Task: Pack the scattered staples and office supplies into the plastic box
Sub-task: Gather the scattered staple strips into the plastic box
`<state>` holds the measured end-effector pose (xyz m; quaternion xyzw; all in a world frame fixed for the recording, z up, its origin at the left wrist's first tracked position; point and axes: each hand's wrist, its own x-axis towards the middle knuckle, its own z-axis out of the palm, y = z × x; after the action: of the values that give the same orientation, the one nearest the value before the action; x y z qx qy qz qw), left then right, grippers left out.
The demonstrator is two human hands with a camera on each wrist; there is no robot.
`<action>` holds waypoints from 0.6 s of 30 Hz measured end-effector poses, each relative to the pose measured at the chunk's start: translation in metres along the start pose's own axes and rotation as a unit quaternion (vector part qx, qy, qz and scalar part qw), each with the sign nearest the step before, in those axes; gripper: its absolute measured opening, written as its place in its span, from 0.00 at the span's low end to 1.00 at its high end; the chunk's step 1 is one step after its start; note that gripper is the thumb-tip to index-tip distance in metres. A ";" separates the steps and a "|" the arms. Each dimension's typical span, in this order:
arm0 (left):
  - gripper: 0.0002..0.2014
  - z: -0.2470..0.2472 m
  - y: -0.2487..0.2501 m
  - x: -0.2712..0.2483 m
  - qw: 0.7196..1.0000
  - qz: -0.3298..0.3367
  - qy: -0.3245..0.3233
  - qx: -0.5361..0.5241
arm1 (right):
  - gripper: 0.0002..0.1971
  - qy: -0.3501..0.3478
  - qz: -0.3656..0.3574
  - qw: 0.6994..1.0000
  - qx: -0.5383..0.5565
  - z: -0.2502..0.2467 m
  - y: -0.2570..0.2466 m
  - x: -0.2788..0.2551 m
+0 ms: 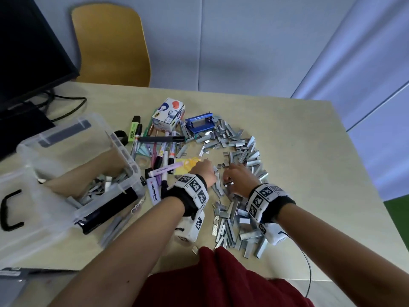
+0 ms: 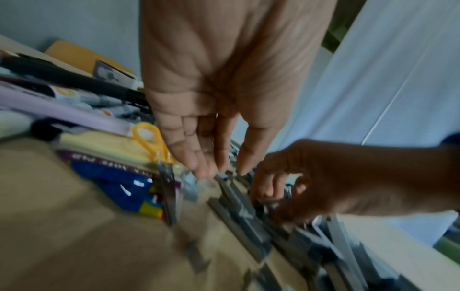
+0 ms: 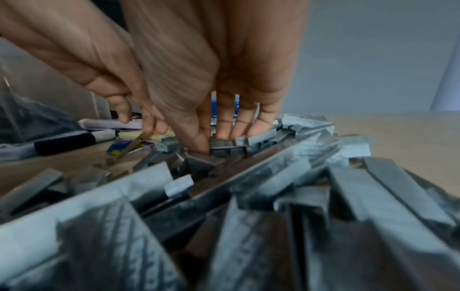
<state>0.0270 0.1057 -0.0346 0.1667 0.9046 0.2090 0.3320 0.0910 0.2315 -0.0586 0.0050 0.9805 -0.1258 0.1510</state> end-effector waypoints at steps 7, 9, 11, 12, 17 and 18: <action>0.17 0.026 0.007 0.012 0.997 -0.002 0.026 0.071 | 0.08 0.065 0.071 0.975 0.200 0.001 0.014 0.001; 0.14 0.030 0.006 0.014 0.997 -0.005 0.040 0.068 | 0.08 0.074 0.098 0.956 0.267 -0.003 0.017 -0.001; 0.13 0.031 0.003 0.016 0.997 0.003 0.046 0.067 | 0.09 0.073 0.115 0.936 0.325 -0.010 0.019 -0.002; 0.12 0.030 0.002 0.017 0.998 0.008 0.042 0.056 | 0.09 0.071 0.126 0.921 0.363 -0.014 0.021 -0.002; 0.04 0.015 -0.008 0.024 0.989 0.016 0.010 -0.150 | 0.09 0.063 0.193 0.708 0.677 -0.027 0.023 -0.001; 0.06 0.012 -0.010 0.025 0.974 0.018 -0.006 -0.226 | 0.10 0.061 0.207 0.655 0.724 -0.028 0.024 0.000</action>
<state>0.0152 0.1114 -0.0605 0.1046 0.8291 0.4126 0.3625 0.0838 0.2619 -0.0387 0.3236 0.5597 -0.7604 0.0613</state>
